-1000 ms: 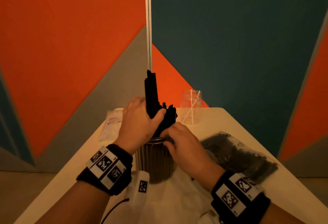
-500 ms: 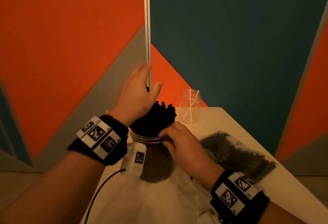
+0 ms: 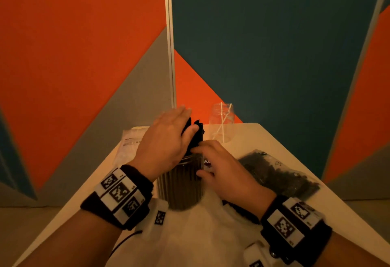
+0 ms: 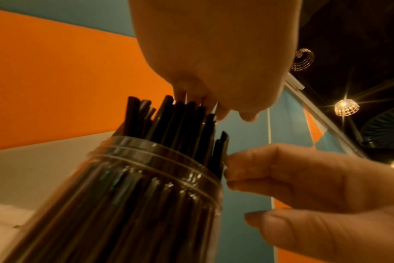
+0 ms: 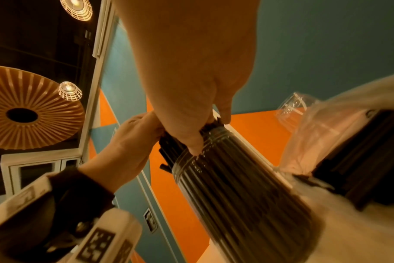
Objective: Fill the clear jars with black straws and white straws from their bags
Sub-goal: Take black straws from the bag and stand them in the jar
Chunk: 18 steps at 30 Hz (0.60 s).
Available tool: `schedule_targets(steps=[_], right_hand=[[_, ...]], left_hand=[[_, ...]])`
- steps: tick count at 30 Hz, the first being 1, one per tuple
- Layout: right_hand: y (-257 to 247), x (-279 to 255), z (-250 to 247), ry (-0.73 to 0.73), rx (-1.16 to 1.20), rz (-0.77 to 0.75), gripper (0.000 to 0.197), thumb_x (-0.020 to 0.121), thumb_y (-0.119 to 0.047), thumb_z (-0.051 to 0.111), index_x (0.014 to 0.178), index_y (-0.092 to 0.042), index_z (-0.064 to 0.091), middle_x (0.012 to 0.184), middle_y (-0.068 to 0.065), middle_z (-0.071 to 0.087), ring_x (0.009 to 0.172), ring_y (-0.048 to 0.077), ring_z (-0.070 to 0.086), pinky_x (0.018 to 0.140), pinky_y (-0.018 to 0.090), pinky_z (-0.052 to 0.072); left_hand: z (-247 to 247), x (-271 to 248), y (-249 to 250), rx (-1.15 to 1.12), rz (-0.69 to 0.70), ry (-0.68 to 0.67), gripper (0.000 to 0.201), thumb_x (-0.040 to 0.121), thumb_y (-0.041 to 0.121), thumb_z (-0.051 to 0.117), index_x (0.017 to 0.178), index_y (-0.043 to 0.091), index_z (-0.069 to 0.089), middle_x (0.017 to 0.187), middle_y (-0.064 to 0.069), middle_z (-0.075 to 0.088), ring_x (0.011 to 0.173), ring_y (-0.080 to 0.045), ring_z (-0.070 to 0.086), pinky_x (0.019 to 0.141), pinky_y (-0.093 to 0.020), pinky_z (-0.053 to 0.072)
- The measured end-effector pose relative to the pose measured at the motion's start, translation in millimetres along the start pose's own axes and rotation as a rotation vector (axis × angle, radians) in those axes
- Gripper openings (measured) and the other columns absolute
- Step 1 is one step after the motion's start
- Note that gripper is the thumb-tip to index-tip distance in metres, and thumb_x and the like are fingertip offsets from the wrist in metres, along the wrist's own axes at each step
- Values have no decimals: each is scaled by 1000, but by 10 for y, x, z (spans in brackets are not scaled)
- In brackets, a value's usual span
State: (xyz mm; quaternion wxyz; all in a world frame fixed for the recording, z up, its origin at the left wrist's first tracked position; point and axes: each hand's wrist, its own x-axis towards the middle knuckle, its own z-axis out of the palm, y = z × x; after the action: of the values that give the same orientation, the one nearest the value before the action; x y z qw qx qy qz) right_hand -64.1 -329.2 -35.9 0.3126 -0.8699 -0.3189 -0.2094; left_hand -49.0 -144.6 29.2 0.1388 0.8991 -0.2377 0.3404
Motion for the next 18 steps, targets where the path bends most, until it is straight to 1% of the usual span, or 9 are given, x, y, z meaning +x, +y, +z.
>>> schedule_targets(steps=[2,4,5,7,9,11,13,15,18], right_hand=[[128,-111,-142,49,-45,105,52,90,-29,73,136,-31,49,135,-14,43,120,6,51,101,27,45],[303,-266,-325,3,-134,305,59,89,-47,72,140,-33,45,138,-13,43,121,5,47,98,22,41],[404,-362,-408,-66,-162,408,67,86,-53,71,143,-32,42,140,-10,43,123,6,46,98,23,40],[581,-568,-512,-246,-210,549,86,80,-63,72,149,-27,35,147,-4,41,134,15,42,105,29,40],[693,-751,-512,-416,-278,652,104,74,-71,71,155,-25,25,156,0,33,142,22,34,113,41,39],[747,-870,-436,-528,-352,756,117,71,-77,68,159,-26,12,164,4,19,150,29,19,117,51,33],[751,-924,-351,-598,-409,826,122,70,-80,66,160,-25,3,168,6,6,154,34,5,118,57,26],[725,-936,-300,-652,-469,837,122,72,-79,65,160,-24,3,168,8,0,154,37,-3,117,63,23],[688,-929,-276,-699,-512,822,124,72,-78,67,161,-20,3,168,13,-1,152,42,-5,115,68,22]], left_hand=[[-50,-36,146,-66,19,142,50,100,39,40,139,10,53,144,-9,52,134,-25,46,114,-39,32],[-42,-80,339,-117,59,248,41,99,32,43,128,13,62,128,-7,63,119,-25,55,102,-38,42],[-17,-102,449,-116,60,245,35,97,31,43,119,15,66,116,-5,66,108,-24,59,93,-38,46],[86,-136,648,-77,6,65,29,95,31,44,98,19,71,99,-3,68,92,-25,63,79,-39,51],[306,-169,780,-2,-17,-269,31,96,32,45,88,14,69,92,-5,69,85,-27,64,71,-37,50],[625,-223,855,61,91,-592,30,97,26,45,86,11,69,91,-9,68,83,-27,64,67,-35,46],[927,-267,910,32,132,-806,24,96,17,48,94,9,70,97,-9,69,85,-25,63,72,-36,49],[1174,-274,954,-35,64,-862,17,95,13,52,99,10,68,100,-6,67,80,-19,60,66,-32,48],[1401,-201,996,-43,18,-860,17,97,13,52,98,6,67,91,-7,62,69,-18,52,51,-24,36]])
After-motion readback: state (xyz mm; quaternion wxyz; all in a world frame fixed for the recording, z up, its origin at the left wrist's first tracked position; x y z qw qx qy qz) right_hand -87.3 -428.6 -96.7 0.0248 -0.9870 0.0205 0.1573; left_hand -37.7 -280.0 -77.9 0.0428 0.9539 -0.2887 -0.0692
